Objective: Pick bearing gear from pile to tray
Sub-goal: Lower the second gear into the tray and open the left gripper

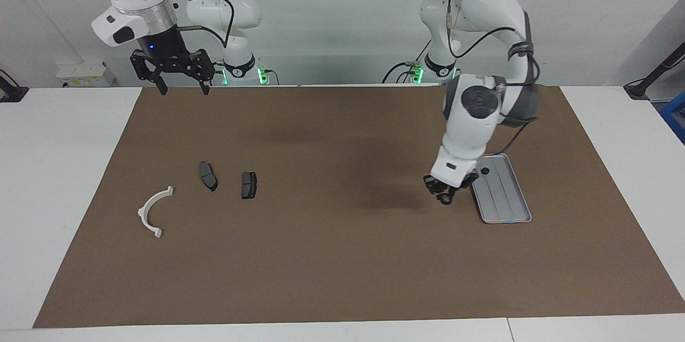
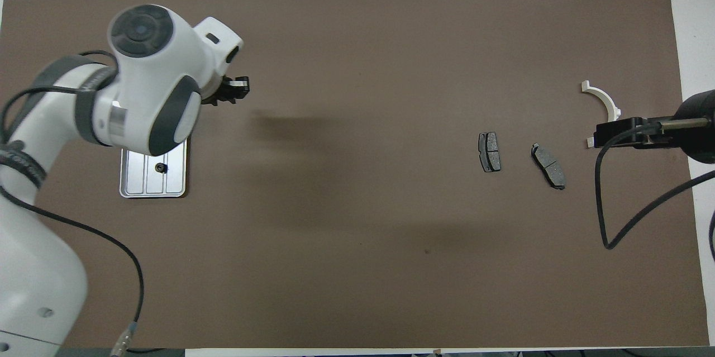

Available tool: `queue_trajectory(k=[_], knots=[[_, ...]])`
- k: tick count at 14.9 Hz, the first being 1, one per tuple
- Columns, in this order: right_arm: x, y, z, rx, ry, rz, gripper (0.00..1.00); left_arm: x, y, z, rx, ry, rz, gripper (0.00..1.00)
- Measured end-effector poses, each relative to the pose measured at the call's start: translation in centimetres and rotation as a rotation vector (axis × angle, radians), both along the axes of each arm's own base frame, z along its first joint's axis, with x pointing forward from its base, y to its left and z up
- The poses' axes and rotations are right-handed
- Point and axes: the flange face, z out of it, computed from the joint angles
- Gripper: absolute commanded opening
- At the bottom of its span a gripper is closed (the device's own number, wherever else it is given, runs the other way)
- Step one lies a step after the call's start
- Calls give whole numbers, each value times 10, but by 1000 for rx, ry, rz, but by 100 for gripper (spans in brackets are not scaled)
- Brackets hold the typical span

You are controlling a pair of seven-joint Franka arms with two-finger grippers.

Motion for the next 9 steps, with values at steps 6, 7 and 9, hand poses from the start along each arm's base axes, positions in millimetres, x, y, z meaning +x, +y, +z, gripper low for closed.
queue_trajectory(k=[6,7,9], knots=[[0,0,0,0,0,0,100,8,163,14,8,45,-4,14],[0,0,0,0,0,0,100,5,172,7,1,50,-5,14],[0,0,0,0,-1,0,100,0,181,-16,-12,15,-6,14]])
